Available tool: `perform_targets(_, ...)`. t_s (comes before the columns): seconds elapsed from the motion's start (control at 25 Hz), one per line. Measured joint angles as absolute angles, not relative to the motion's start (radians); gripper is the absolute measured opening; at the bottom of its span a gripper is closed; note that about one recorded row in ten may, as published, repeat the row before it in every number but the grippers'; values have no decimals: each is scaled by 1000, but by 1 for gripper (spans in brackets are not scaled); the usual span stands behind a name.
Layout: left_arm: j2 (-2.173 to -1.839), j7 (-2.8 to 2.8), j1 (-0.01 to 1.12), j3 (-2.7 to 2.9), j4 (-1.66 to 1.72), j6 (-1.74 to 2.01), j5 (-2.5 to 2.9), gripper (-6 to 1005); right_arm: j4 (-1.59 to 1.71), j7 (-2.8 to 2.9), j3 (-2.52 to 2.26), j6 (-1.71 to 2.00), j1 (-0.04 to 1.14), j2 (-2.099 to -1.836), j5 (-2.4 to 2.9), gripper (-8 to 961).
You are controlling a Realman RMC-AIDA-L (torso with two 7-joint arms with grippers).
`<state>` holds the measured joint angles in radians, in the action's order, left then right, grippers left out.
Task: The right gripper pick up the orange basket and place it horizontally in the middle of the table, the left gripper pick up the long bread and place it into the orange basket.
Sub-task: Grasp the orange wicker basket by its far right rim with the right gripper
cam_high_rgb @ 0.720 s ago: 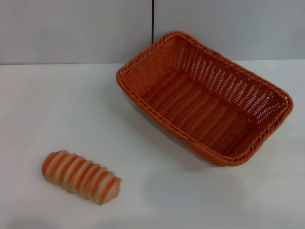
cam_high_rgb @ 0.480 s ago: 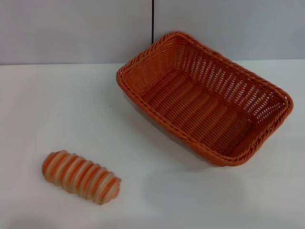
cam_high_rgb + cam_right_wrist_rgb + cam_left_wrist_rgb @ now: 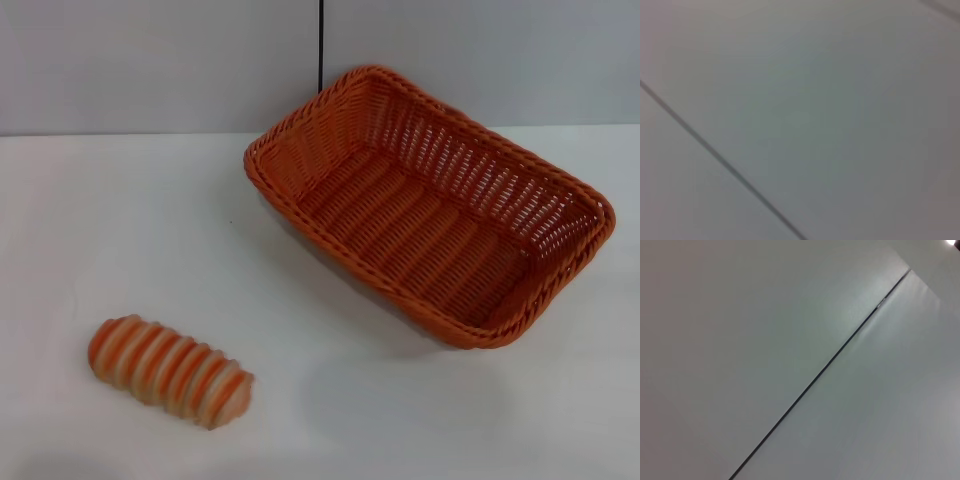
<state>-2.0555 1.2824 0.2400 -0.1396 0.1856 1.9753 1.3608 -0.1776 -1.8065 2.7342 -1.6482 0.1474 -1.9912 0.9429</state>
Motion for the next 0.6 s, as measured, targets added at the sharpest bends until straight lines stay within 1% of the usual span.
perform_targets(0.04,-2056,1282,239,-140,186,1975,1361,842,-178,-1807,2734,-1648,147,-1991,943,424)
perform_targets(0.08,-2056,1282,239,-140,186,1975,1361,842,-203,-1777,2724,-1648,148,-1981,956,424)
perform_targets(0.12,-2056,1282,236,-140,186,1975,1361,842,-276,-1707,2712,-1648,150,-1959,1003,424)
perform_targets(0.16,-2056,1282,235,-140,185,1975,1362,841,-276,-1707,2712,-1648,150,-1959,1003,424)
perform_targets(0.2,-2055,1282,235,-140,185,1975,1362,841,-356,-1626,2711,-1648,155,-1934,1065,424)
perform_targets(0.24,-2056,1282,233,-140,185,1975,1362,841,-356,-1626,2711,-1648,155,-1934,1065,424)
perform_targets(0.28,-2056,1281,230,-140,184,1975,1362,841,-399,-1574,2712,-1648,162,-1916,1100,424)
perform_targets(0.32,-2056,1280,226,-140,184,1975,1362,840,-482,-1457,2715,-1647,178,-1878,1176,424)
perform_targets(0.36,-2056,1280,226,-140,184,1975,1362,840,-482,-1457,2715,-1647,178,-1878,1176,424)
perform_targets(0.4,-2056,1278,224,-140,184,1975,1362,840,-560,-1332,2718,-1647,202,-1838,1256,424)
perform_targets(0.44,-2056,1277,221,-140,183,1974,1362,840,-560,-1332,2718,-1647,202,-1838,1256,424)
perform_targets(0.48,-2056,1275,219,-140,183,1974,1363,839,-602,-1262,2719,-1646,219,-1816,1301,424)
perform_targets(0.52,-2057,1274,217,-140,183,1973,1363,839,-678,-1119,2720,-1646,253,-1782,1393,423)
perform_targets(0.56,-2057,1274,217,-140,183,1973,1363,839,-678,-1119,2720,-1646,253,-1782,1393,423)
perform_targets(0.6,-2057,1273,216,-140,183,1972,1364,839,-761,-982,2718,-1656,293,-1754,1482,423)
